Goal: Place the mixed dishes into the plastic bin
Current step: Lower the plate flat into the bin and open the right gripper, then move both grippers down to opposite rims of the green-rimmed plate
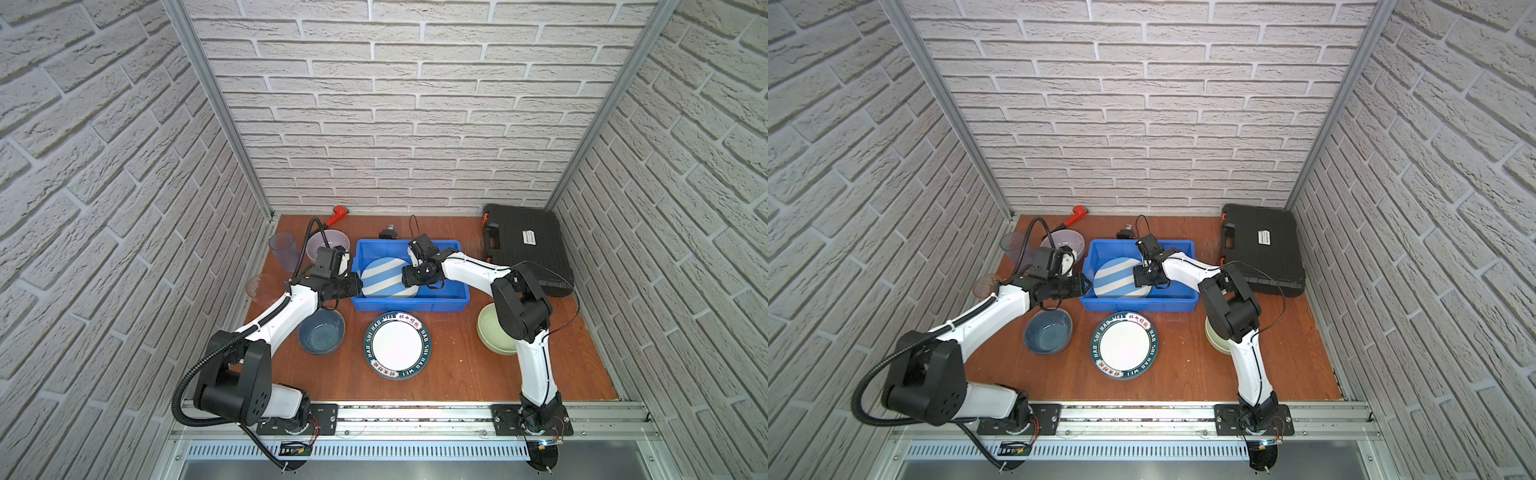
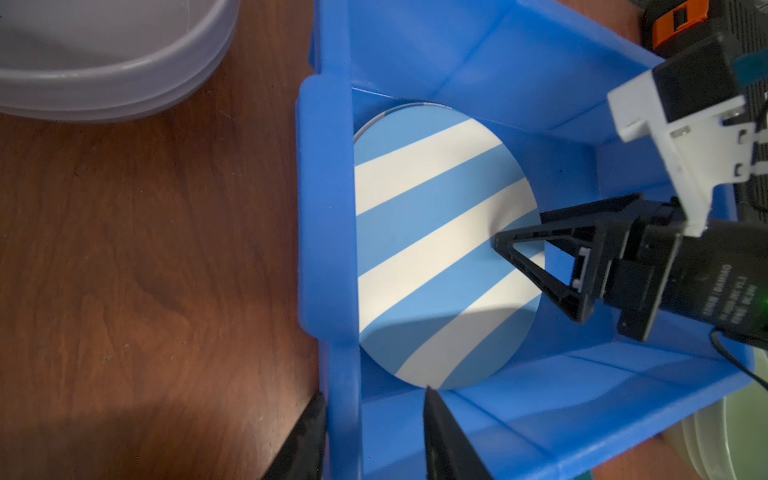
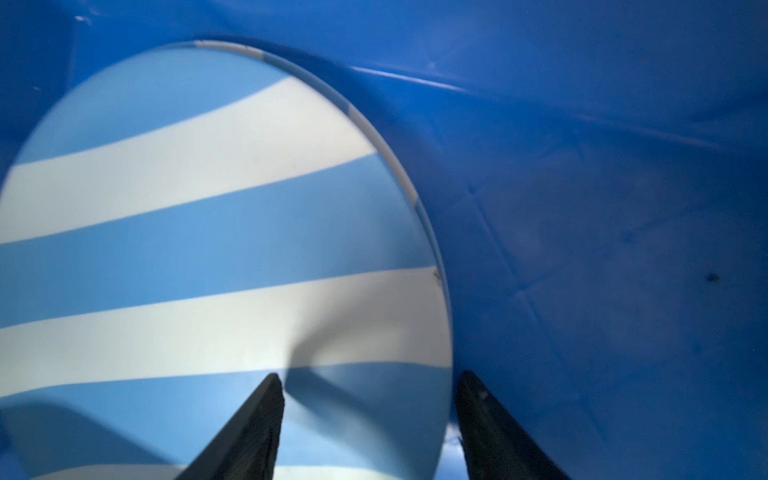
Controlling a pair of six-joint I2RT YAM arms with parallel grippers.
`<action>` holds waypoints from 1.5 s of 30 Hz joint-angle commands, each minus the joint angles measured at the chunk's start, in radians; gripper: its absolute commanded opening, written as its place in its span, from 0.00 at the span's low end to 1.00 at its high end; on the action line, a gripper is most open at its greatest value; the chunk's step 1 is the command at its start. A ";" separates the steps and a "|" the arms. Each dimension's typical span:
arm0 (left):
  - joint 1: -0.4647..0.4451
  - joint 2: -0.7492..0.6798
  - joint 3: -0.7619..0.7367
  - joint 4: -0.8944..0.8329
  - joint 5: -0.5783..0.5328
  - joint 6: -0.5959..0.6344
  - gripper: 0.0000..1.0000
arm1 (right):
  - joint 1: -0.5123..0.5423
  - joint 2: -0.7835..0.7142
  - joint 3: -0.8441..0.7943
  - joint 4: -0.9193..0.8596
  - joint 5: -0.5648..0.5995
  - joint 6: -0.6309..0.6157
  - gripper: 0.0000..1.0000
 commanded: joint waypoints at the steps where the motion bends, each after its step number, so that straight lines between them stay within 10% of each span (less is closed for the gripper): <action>1: 0.002 -0.017 0.012 0.020 0.023 -0.003 0.40 | 0.019 0.020 0.029 -0.015 -0.007 0.006 0.68; 29: 0.003 -0.116 0.041 -0.069 -0.044 0.033 0.56 | 0.026 -0.164 0.034 -0.138 0.137 -0.074 0.75; 39: -0.038 -0.332 0.004 -0.273 -0.074 0.056 0.56 | 0.032 -0.480 -0.185 -0.040 -0.021 -0.126 0.68; 45: -0.220 -0.450 -0.041 -0.382 -0.176 0.046 0.54 | 0.082 -0.737 -0.457 0.003 -0.067 -0.092 0.67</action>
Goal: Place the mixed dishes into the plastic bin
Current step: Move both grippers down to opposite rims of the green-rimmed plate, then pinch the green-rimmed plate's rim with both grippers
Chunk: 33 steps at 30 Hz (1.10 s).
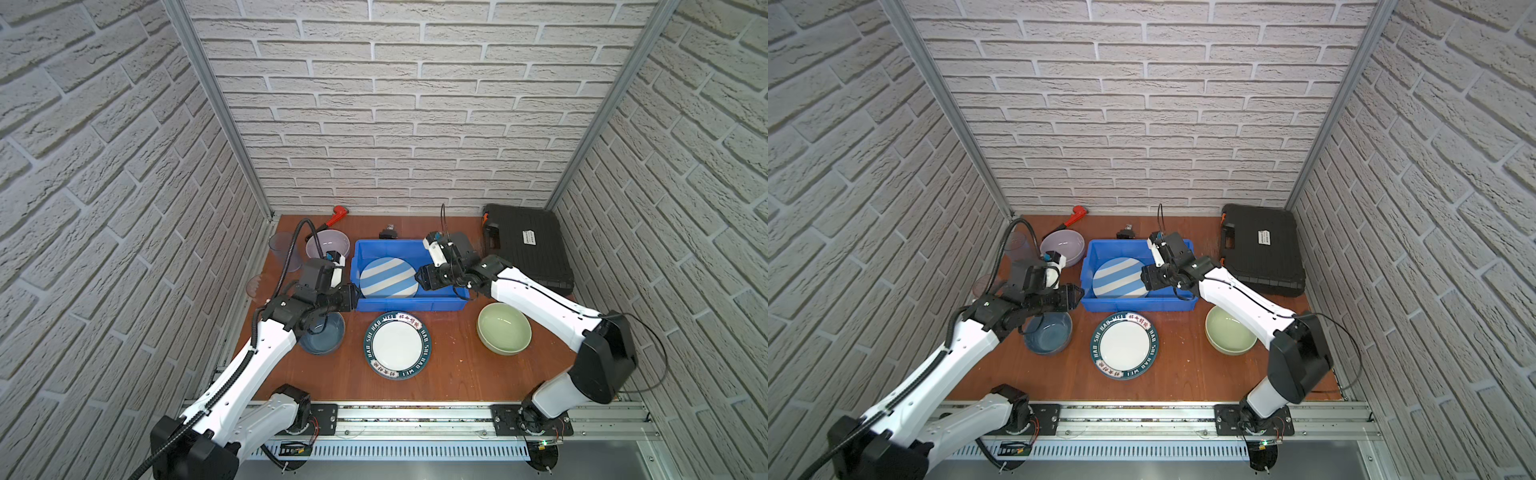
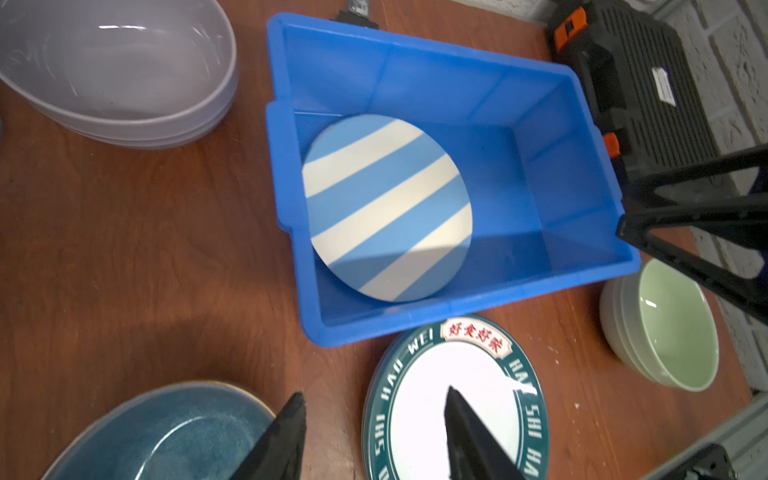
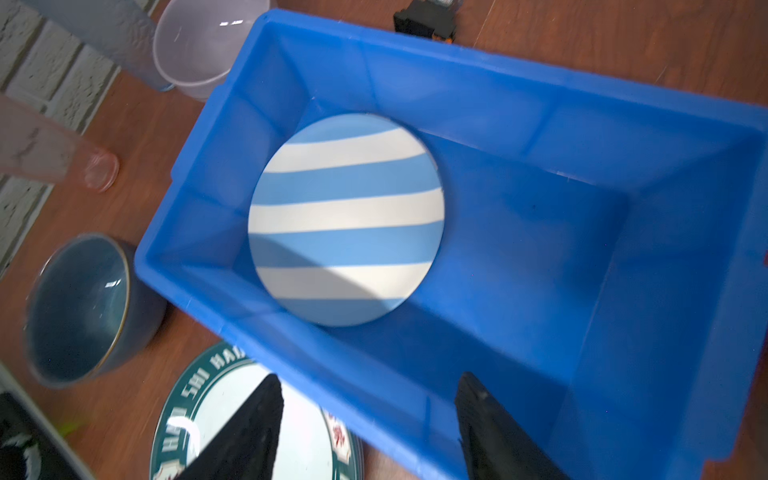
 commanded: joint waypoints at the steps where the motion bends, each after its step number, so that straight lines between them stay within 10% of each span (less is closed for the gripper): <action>1: -0.094 -0.035 -0.036 -0.093 -0.081 -0.001 0.53 | 0.041 -0.125 -0.125 0.040 -0.043 0.025 0.66; 11: -0.248 -0.025 -0.188 0.007 -0.131 -0.140 0.46 | 0.141 -0.326 -0.479 0.235 -0.098 0.188 0.57; 33: -0.289 0.088 -0.357 0.202 -0.155 -0.259 0.27 | 0.206 -0.107 -0.579 0.372 -0.041 0.352 0.42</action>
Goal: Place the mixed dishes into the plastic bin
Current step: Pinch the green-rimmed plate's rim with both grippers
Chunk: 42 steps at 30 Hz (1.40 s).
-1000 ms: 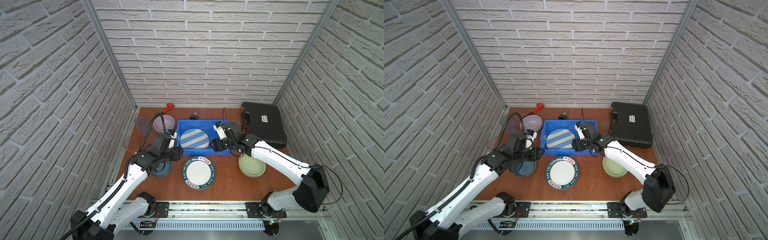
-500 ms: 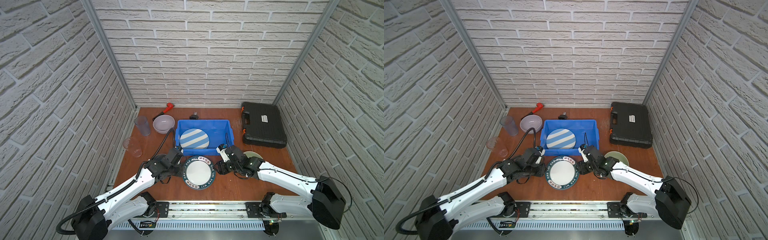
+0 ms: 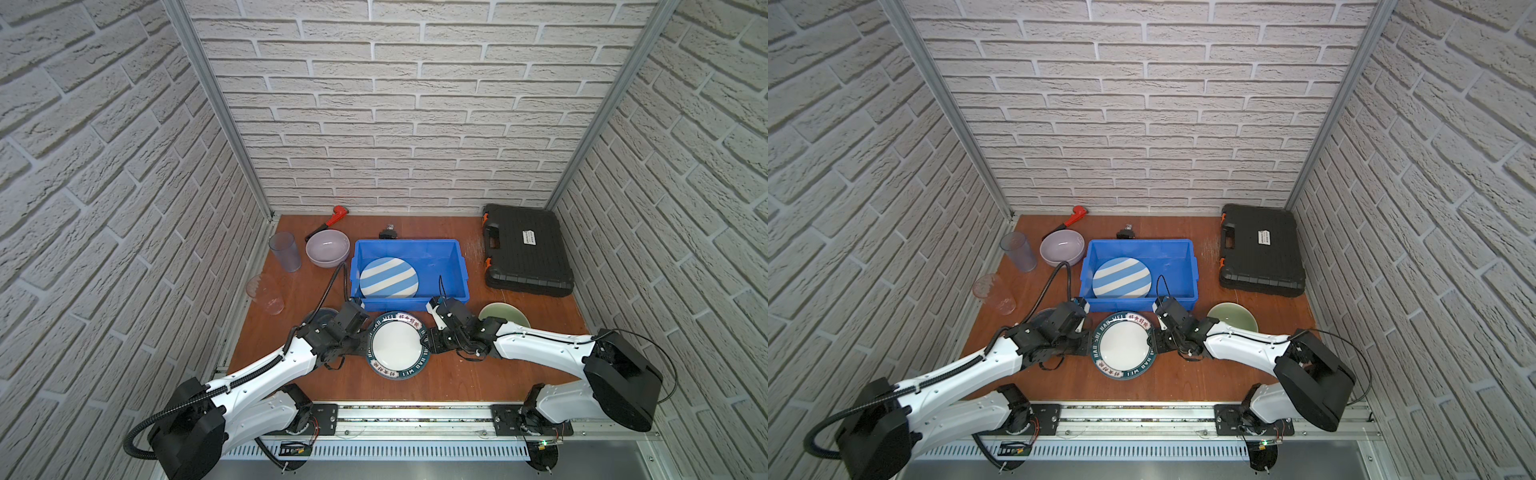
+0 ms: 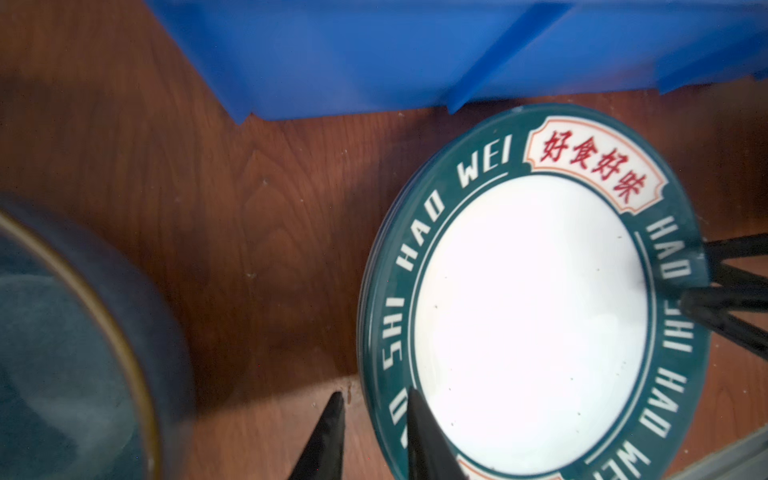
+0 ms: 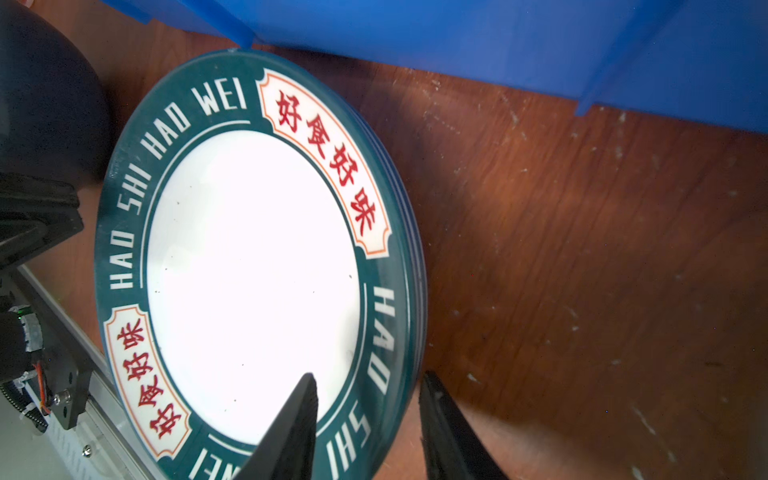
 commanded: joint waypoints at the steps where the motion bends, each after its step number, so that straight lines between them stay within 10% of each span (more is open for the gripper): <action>1: -0.007 0.019 -0.013 0.054 -0.013 -0.013 0.26 | 0.007 -0.001 -0.003 0.036 0.023 0.024 0.42; 42: -0.013 0.099 -0.045 0.124 0.020 -0.035 0.21 | 0.010 -0.040 0.037 -0.087 0.053 0.051 0.37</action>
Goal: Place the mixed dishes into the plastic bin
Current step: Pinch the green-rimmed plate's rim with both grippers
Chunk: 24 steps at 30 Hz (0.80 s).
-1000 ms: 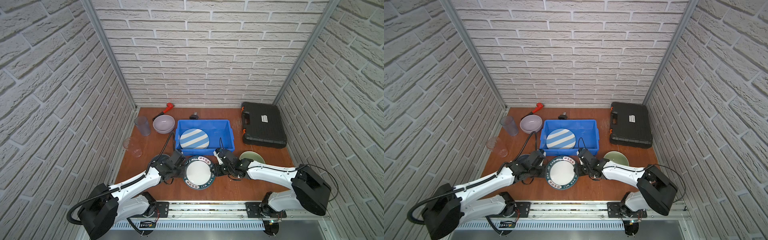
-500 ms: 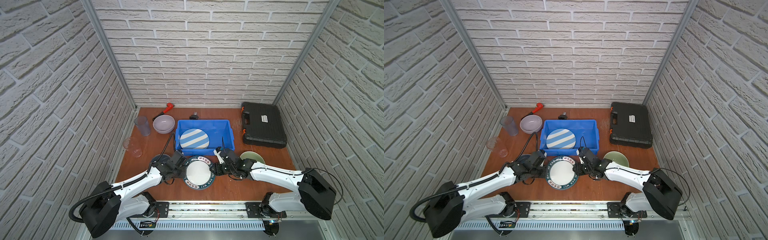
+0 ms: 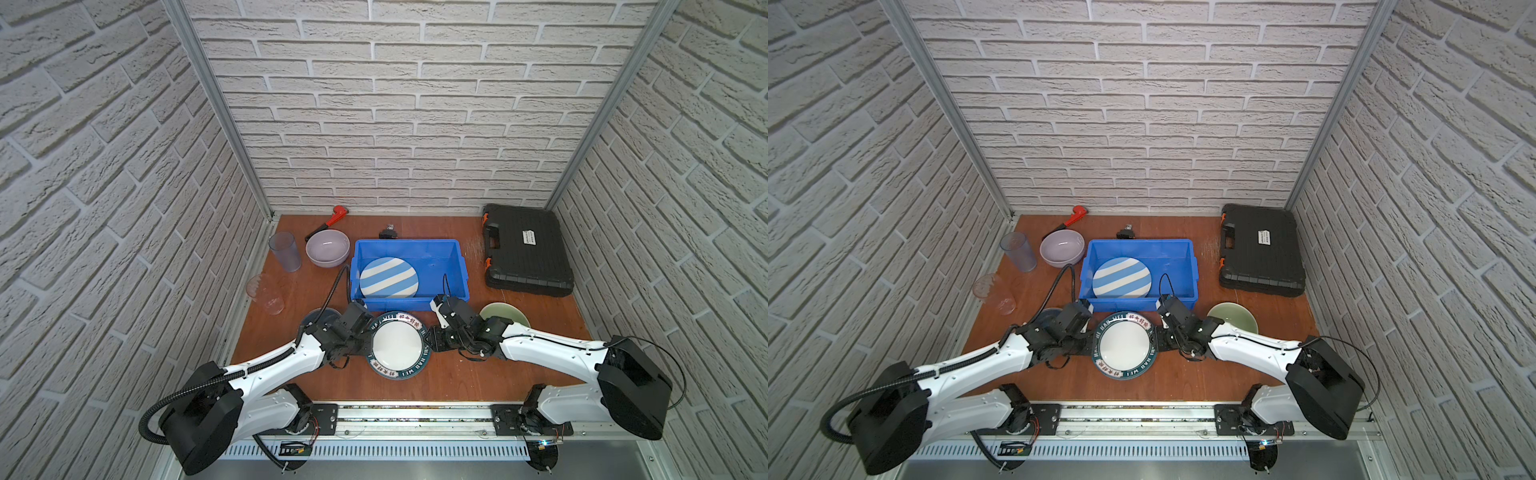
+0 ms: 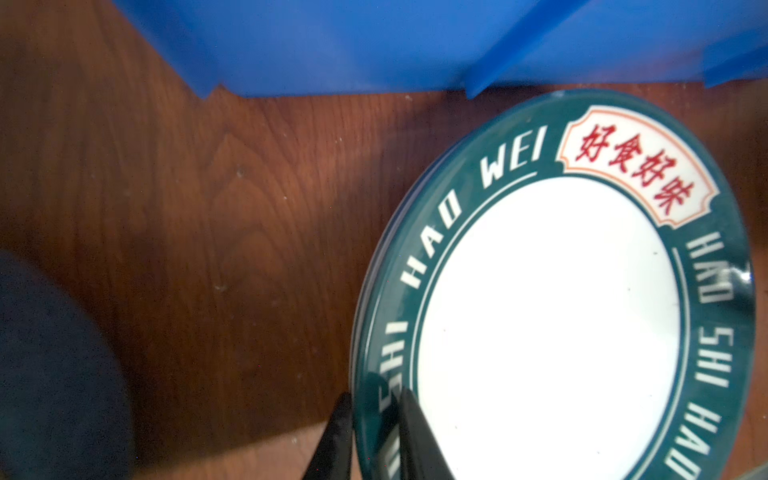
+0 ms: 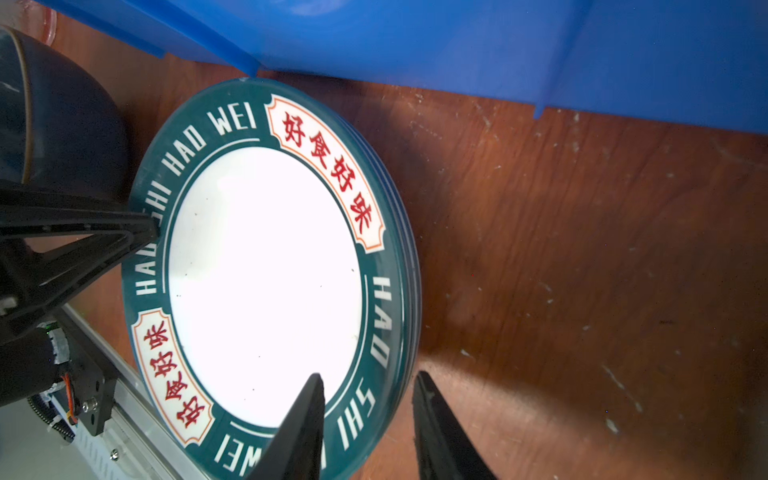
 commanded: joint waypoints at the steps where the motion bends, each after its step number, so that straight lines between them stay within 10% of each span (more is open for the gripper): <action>1: -0.007 0.015 -0.022 0.026 0.004 -0.008 0.21 | 0.008 0.024 0.019 -0.013 0.018 0.002 0.36; 24: -0.007 0.026 -0.022 0.032 0.006 -0.001 0.21 | 0.008 0.023 0.004 0.095 -0.086 0.042 0.32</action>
